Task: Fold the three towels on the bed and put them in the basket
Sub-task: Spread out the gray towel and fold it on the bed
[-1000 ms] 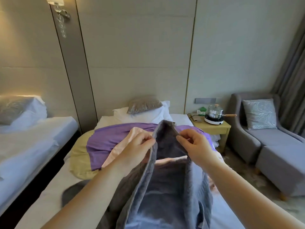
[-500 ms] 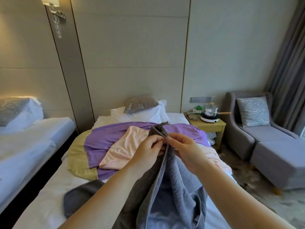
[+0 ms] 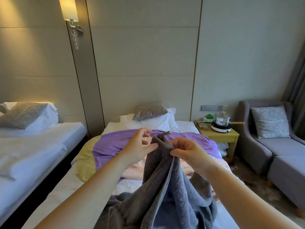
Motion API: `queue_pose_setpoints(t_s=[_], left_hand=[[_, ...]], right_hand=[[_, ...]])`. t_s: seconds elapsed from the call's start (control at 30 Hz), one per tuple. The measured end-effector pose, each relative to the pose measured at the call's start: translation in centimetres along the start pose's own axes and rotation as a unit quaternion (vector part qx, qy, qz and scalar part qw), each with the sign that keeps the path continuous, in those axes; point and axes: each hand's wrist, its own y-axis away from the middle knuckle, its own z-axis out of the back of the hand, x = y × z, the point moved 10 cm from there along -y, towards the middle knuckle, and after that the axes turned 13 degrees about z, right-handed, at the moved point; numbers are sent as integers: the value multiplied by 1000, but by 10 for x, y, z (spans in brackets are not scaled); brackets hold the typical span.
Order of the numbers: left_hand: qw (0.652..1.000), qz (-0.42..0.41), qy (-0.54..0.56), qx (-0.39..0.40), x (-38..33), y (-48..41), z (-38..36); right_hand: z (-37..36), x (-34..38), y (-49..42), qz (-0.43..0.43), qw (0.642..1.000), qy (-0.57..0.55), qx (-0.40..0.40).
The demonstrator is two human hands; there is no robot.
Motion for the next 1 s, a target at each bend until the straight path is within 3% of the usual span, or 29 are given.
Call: queue_pose_setpoints(t_s=[0.1,0.23,0.43,0.6,0.77,0.9,1.0], left_hand=[[997,-42,4,69,-11,-4,-17],[990,-87,96,61,-45,-9,-7],[977,-191,98,1,-130,-10,17],[964,-210,158,-48,-175,-6,60],[969,-184,106,-128,-167,-5,91],[971,-113,109,-180,-132,-8,122],[967,-58,144,-202,-108,-8,139]], right_hand=[[1,14,-6,22,999,-33,9],[17,33,-15,46,996,-70,-34],[30,78,-24,169,964,176,-104],[33,82,-28,163,959,212,-91],[31,55,-26,63,985,150,-55],[35,77,-30,85,992,-13,-95],[25,93,-37,81,992,-80,-53]])
